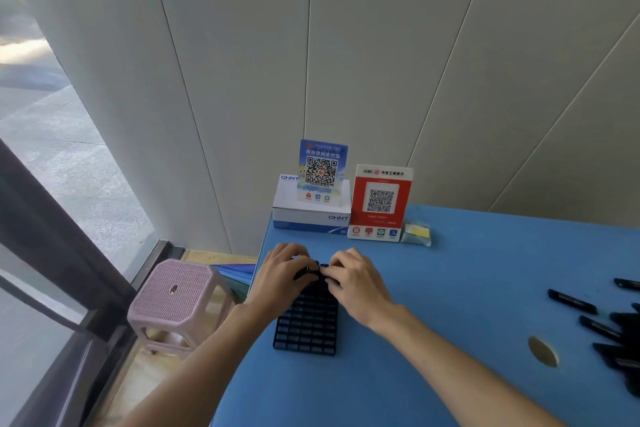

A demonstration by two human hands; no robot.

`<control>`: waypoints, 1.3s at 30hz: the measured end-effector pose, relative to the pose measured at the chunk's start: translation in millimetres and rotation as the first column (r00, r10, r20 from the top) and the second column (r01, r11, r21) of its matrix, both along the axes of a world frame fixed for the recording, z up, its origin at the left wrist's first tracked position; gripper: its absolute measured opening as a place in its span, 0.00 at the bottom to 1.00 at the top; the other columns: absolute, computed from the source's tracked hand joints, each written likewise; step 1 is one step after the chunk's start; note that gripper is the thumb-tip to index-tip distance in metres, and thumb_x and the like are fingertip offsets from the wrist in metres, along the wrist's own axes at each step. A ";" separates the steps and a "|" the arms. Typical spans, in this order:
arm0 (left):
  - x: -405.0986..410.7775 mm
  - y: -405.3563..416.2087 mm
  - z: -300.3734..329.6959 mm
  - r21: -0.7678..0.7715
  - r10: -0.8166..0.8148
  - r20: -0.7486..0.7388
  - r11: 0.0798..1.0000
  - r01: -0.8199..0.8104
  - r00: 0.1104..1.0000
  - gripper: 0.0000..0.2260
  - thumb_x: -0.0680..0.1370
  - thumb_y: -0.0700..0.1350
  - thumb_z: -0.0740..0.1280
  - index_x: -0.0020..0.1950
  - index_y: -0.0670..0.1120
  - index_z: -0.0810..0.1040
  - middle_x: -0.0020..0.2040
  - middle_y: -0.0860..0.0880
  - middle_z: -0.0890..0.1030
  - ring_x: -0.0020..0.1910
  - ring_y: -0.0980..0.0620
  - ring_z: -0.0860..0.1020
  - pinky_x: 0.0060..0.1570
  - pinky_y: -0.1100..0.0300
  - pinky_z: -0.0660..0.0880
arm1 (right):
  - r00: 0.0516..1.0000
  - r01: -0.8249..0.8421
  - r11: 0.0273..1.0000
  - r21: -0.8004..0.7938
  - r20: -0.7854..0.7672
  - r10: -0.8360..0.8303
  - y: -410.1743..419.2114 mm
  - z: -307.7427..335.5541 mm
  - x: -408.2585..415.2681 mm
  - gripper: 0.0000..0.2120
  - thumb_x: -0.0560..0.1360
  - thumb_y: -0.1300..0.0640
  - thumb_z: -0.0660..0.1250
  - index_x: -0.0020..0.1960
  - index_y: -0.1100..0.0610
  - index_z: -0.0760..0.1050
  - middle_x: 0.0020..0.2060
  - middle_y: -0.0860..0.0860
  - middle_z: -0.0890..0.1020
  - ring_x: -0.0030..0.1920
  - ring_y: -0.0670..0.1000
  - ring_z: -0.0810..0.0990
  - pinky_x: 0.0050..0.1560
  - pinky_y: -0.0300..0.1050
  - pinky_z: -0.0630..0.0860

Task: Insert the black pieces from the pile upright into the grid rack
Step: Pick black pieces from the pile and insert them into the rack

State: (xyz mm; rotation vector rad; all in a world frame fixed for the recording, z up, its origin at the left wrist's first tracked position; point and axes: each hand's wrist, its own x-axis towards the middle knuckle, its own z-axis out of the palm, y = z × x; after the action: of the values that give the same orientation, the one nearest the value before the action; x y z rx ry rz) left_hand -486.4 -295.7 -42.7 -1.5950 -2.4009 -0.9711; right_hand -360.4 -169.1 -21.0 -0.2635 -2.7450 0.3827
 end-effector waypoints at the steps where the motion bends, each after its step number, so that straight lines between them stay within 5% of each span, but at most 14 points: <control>1: -0.1 -0.1 -0.6 0.001 -0.002 -0.006 1.000 0.002 1.000 0.09 0.68 0.45 0.76 0.46 0.48 0.82 0.47 0.52 0.79 0.48 0.50 0.74 0.46 0.57 0.72 | 1.000 0.001 1.000 0.001 -0.002 -0.001 0.4 -0.3 0.5 0.09 0.67 0.61 0.74 0.47 0.54 0.82 0.37 0.48 0.77 0.42 0.51 0.75 0.41 0.44 0.73; 8: -0.1 -3.5 -1.9 -0.015 -0.011 -0.024 1.000 0.011 1.000 0.10 0.68 0.45 0.76 0.48 0.49 0.82 0.48 0.52 0.79 0.48 0.50 0.74 0.46 0.55 0.73 | 1.000 -0.014 1.000 0.014 0.008 0.014 -0.7 0.3 -0.1 0.07 0.66 0.60 0.75 0.44 0.54 0.81 0.37 0.47 0.77 0.41 0.51 0.75 0.40 0.44 0.75; 14: 4.5 -20.6 6.2 -0.050 0.006 -0.042 0.999 -0.008 0.999 0.16 0.71 0.48 0.73 0.57 0.50 0.77 0.53 0.53 0.78 0.53 0.50 0.74 0.53 0.55 0.72 | 0.988 0.151 0.975 -0.166 0.004 -0.152 38.8 24.5 36.1 0.16 0.74 0.55 0.69 0.61 0.54 0.75 0.54 0.49 0.78 0.57 0.49 0.74 0.57 0.42 0.71; 26: 95.7 48.5 24.7 -0.062 -0.087 -0.253 0.995 0.074 0.963 0.17 0.70 0.55 0.67 0.56 0.50 0.78 0.50 0.53 0.80 0.50 0.49 0.78 0.49 0.54 0.74 | 0.873 0.459 0.879 0.129 0.119 -0.473 107.5 41.9 205.2 0.16 0.72 0.53 0.70 0.58 0.56 0.77 0.47 0.51 0.80 0.50 0.56 0.78 0.46 0.50 0.76; 32: 170.3 97.3 15.9 -0.064 -0.173 -0.261 0.985 0.162 0.950 0.16 0.70 0.54 0.67 0.55 0.50 0.78 0.50 0.53 0.80 0.48 0.50 0.78 0.49 0.55 0.74 | 0.833 0.496 0.853 0.159 0.188 -0.520 133.5 35.1 284.2 0.20 0.78 0.48 0.60 0.67 0.53 0.68 0.57 0.48 0.75 0.59 0.51 0.72 0.57 0.46 0.71; 39: 267.0 169.8 6.1 -0.096 -0.180 -0.237 0.982 0.161 0.955 0.15 0.72 0.56 0.61 0.54 0.51 0.78 0.48 0.54 0.80 0.46 0.52 0.79 0.47 0.56 0.74 | 0.813 0.531 0.835 0.141 0.194 -0.549 198.9 32.8 388.8 0.19 0.78 0.49 0.60 0.68 0.53 0.68 0.58 0.48 0.75 0.58 0.50 0.72 0.56 0.46 0.72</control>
State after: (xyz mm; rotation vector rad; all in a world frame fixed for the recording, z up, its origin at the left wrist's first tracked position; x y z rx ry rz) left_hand -219.3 -125.8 -36.5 -1.8528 -2.1866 -0.6652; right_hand 28.4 29.8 11.8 -1.1001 -2.7246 0.0842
